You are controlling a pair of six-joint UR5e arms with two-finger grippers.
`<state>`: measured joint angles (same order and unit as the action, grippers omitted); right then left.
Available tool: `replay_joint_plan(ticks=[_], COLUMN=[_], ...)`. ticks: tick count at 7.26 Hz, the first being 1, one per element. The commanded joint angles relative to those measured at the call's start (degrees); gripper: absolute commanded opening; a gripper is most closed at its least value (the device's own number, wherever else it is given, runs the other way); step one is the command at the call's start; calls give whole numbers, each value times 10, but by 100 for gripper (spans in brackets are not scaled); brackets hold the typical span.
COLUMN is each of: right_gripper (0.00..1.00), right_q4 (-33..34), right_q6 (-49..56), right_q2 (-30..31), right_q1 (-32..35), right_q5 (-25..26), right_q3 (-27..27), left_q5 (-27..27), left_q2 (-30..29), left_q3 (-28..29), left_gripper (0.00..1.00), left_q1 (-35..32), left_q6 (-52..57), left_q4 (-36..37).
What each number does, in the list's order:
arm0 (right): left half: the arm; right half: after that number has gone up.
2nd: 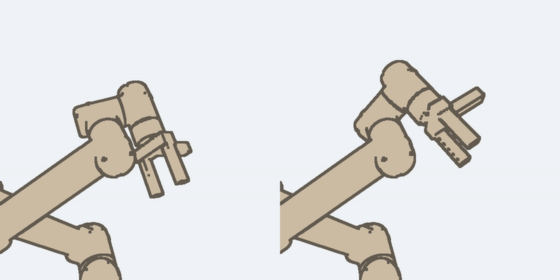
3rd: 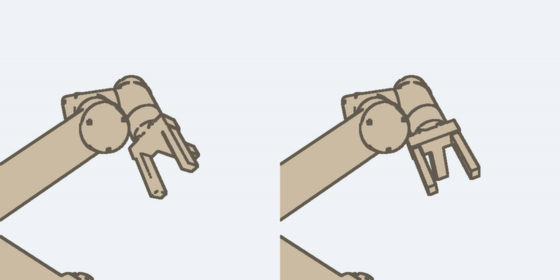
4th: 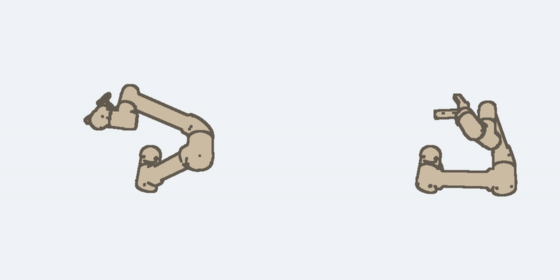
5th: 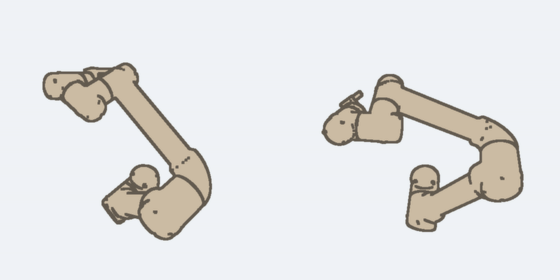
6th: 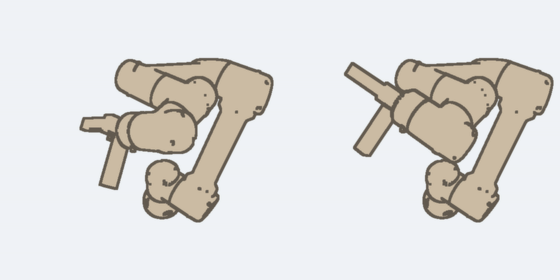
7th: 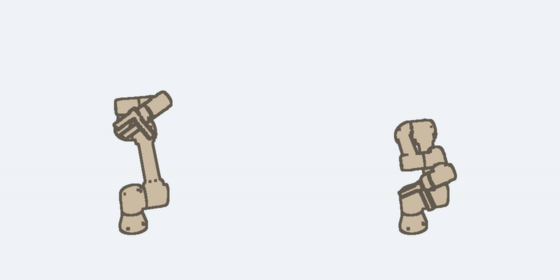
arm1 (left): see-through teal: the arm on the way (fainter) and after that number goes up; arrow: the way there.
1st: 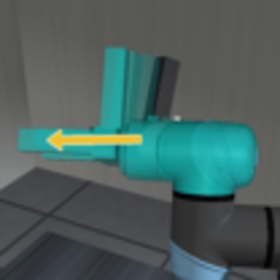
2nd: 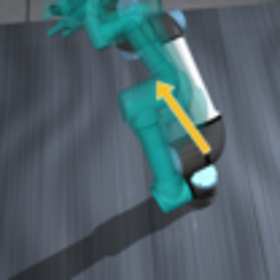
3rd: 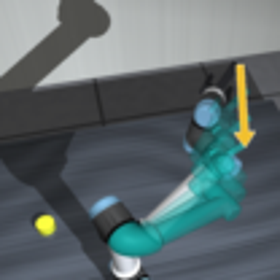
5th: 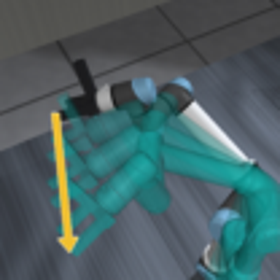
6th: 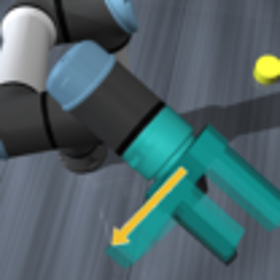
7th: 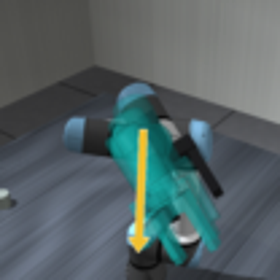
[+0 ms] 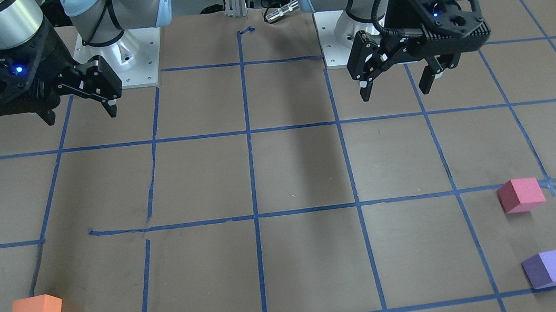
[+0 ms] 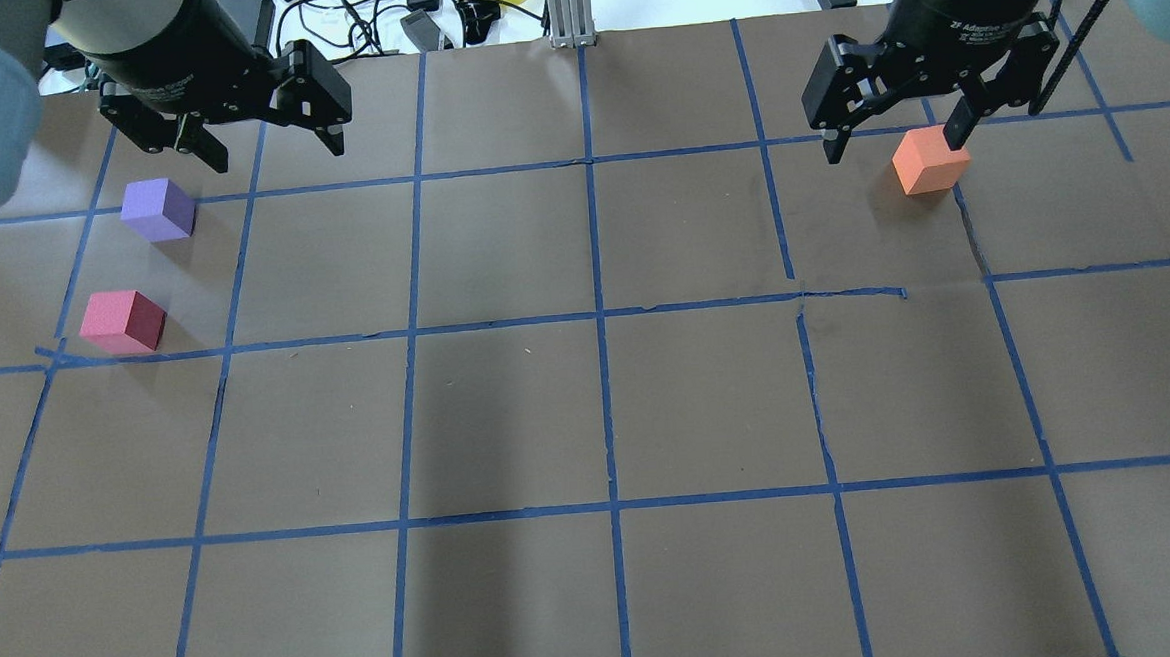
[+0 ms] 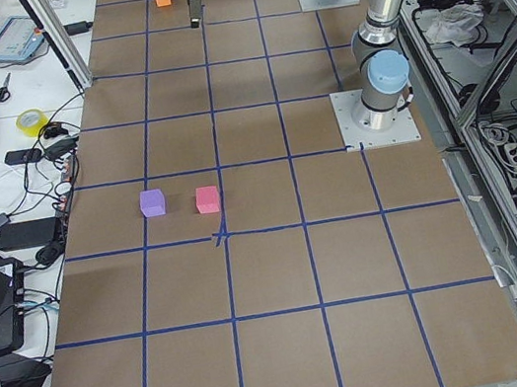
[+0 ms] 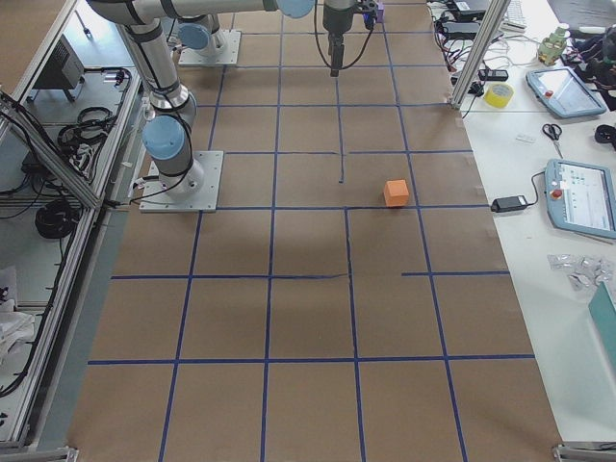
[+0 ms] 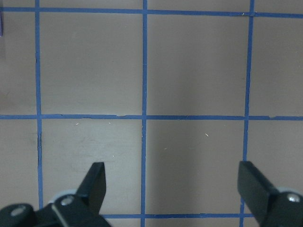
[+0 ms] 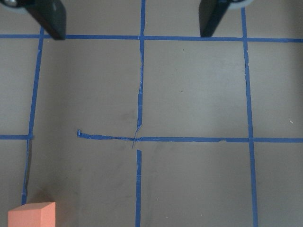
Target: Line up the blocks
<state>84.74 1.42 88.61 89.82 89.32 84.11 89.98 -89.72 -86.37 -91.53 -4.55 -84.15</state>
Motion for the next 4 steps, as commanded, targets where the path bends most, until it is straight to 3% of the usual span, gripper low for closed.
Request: replay_joint_plan(ticks=[1, 4], right_gripper=[100, 100], right_q4=[0, 4], right_q6=[0, 3], right_q2=[1, 1], right_q1=[0, -1], right_q5=[0, 0], right_q3=[0, 0], left_q5=[11, 9], left_q2=[9, 11], left_q3=[0, 0], left_gripper=[100, 100], left_q1=[3, 2], left_q6=[2, -1], left_q4=[-28, -33])
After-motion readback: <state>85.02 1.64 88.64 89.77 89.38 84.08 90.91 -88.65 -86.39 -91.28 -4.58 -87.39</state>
